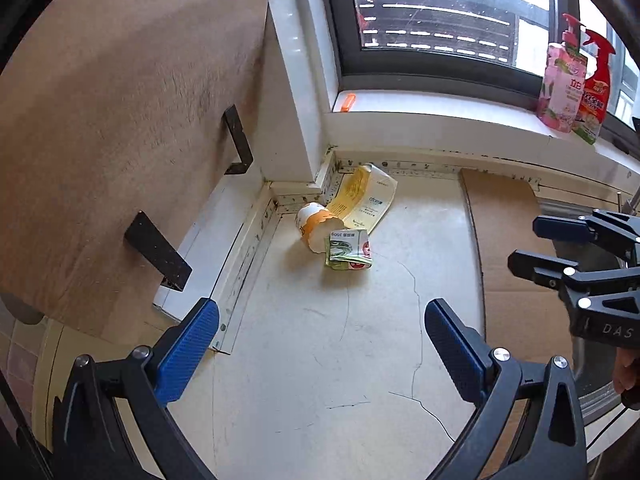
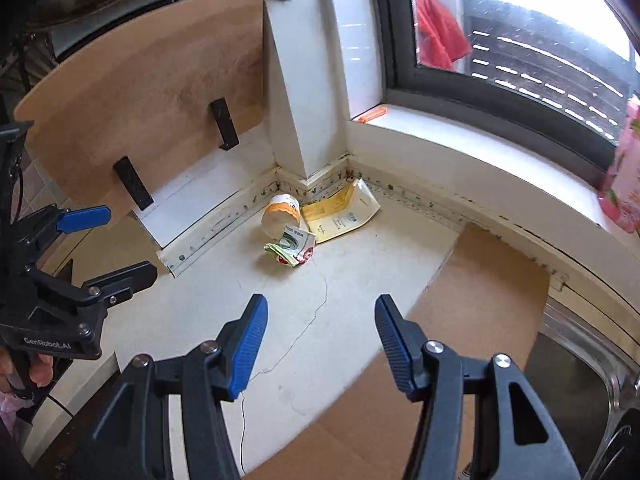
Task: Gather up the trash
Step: 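Grasp the green seed packet with the right tool while the left tool grasps the orange paper cup, then carry cup and packet down over the bin and open both tools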
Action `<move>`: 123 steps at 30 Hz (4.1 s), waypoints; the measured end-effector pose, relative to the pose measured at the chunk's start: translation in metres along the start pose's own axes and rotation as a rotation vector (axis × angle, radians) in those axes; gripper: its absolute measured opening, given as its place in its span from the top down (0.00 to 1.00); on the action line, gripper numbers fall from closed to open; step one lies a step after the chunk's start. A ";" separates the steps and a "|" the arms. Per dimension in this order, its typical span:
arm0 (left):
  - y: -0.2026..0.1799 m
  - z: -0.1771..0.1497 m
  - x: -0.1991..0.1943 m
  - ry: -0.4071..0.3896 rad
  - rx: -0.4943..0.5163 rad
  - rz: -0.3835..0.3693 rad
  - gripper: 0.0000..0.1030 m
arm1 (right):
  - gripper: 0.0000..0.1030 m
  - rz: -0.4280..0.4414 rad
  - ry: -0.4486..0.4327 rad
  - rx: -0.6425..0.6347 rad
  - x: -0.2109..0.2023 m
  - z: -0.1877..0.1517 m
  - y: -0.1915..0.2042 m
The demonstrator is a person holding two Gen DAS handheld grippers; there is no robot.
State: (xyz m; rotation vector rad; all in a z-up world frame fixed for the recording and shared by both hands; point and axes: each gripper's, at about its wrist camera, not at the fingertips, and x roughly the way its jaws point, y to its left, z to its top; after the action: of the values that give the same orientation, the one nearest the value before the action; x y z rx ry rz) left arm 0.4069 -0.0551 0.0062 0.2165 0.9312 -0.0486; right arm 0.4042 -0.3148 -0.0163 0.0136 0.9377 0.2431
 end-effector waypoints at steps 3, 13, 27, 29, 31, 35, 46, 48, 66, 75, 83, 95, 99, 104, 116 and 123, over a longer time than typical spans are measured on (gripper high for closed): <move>0.011 0.000 0.026 0.061 -0.054 -0.007 0.09 | 0.45 0.050 0.056 -0.020 0.043 0.007 0.004; 0.010 0.003 0.079 0.069 -0.083 0.141 0.34 | 0.45 0.062 0.124 -0.118 0.145 0.020 0.032; 0.024 0.007 0.097 0.080 -0.152 0.143 0.40 | 0.60 -0.019 0.164 -0.289 0.212 0.022 0.059; 0.025 0.008 0.097 0.079 -0.158 0.140 0.40 | 0.69 -0.027 0.147 -0.286 0.211 0.021 0.056; 0.025 0.010 0.099 0.078 -0.161 0.134 0.40 | 0.77 -0.021 0.147 -0.255 0.208 0.023 0.049; 0.022 0.017 0.104 0.076 -0.164 0.114 0.38 | 0.91 0.029 0.155 -0.166 0.196 0.026 0.028; 0.007 0.051 0.138 0.089 -0.226 -0.002 0.23 | 0.91 0.167 0.109 0.119 0.141 0.026 -0.048; 0.006 0.057 0.147 0.093 -0.253 -0.016 0.23 | 0.91 0.166 0.082 0.154 0.134 0.028 -0.058; 0.024 0.074 0.232 0.222 -0.479 -0.022 0.44 | 0.91 0.169 0.054 0.294 0.134 0.020 -0.101; 0.020 0.070 0.227 0.226 -0.437 -0.027 0.51 | 0.91 0.182 0.048 0.304 0.132 0.021 -0.097; 0.010 0.062 0.183 0.199 -0.369 -0.048 0.53 | 0.91 0.208 0.043 0.311 0.115 0.014 -0.084; 0.001 0.022 0.047 0.143 -0.235 -0.123 0.53 | 0.91 0.236 0.003 0.316 0.030 -0.019 -0.041; 0.003 0.003 -0.006 0.113 -0.196 -0.167 0.53 | 0.91 0.225 -0.024 0.323 -0.012 -0.037 -0.017; 0.005 -0.034 -0.079 0.088 -0.146 -0.272 0.53 | 0.91 0.216 -0.067 0.349 -0.078 -0.066 0.027; 0.041 -0.150 -0.214 0.064 -0.023 -0.402 0.53 | 0.91 0.174 -0.114 0.435 -0.179 -0.161 0.157; 0.055 -0.229 -0.232 0.120 0.074 -0.401 0.52 | 0.91 0.200 0.006 0.482 -0.173 -0.236 0.219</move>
State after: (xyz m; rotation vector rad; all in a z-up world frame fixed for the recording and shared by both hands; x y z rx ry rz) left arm 0.0944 0.0338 0.0684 0.0989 1.0825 -0.4446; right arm 0.0735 -0.1613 0.0072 0.5531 0.9830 0.1966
